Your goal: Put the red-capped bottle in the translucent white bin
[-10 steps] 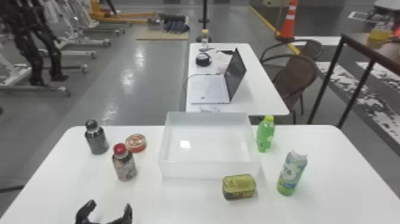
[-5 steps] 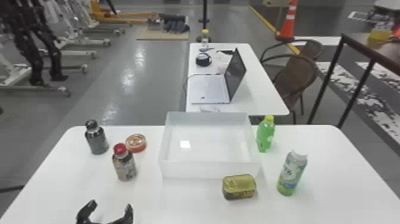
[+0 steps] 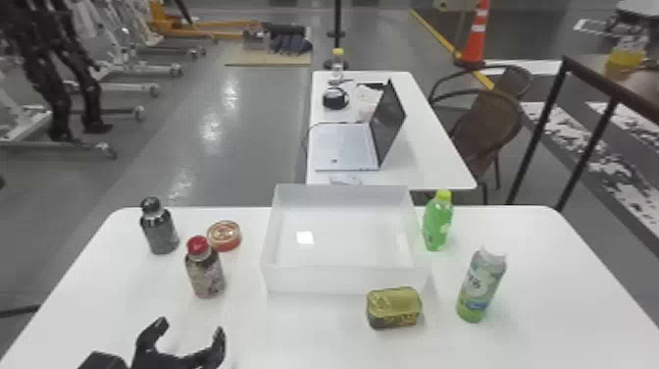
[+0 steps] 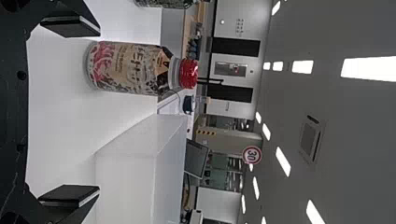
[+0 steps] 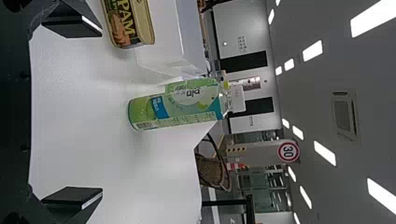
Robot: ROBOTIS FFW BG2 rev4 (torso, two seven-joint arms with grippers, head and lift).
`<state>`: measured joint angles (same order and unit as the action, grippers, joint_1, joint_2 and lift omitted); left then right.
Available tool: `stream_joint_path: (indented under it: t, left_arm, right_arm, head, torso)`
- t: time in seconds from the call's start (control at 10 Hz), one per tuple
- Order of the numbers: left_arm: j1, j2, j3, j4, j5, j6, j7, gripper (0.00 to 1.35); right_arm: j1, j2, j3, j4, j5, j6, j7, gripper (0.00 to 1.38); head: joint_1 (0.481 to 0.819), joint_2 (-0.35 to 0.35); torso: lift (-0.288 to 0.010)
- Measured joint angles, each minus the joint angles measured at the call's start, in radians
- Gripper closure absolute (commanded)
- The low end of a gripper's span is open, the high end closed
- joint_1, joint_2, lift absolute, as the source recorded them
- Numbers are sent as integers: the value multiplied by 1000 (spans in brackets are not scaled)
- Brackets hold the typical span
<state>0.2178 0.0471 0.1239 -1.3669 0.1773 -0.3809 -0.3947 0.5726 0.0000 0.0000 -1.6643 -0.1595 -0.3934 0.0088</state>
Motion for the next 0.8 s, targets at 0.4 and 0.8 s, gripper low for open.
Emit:
stream_joint_path:
  t: [0.4, 0.8]
  left_arm:
    - [-116, 51, -70, 108, -4, 41, -12, 108]
    - [-226, 30, -26, 204, -127, 50, 22, 114]
  right_arm:
    - [-2, 0, 0, 1, -3, 0, 0, 96]
    - [-9, 0, 2, 7, -8, -1, 0, 96]
  head:
    - [549, 0]
    - [549, 0]
  torso:
    - [-100]
    - [-100]
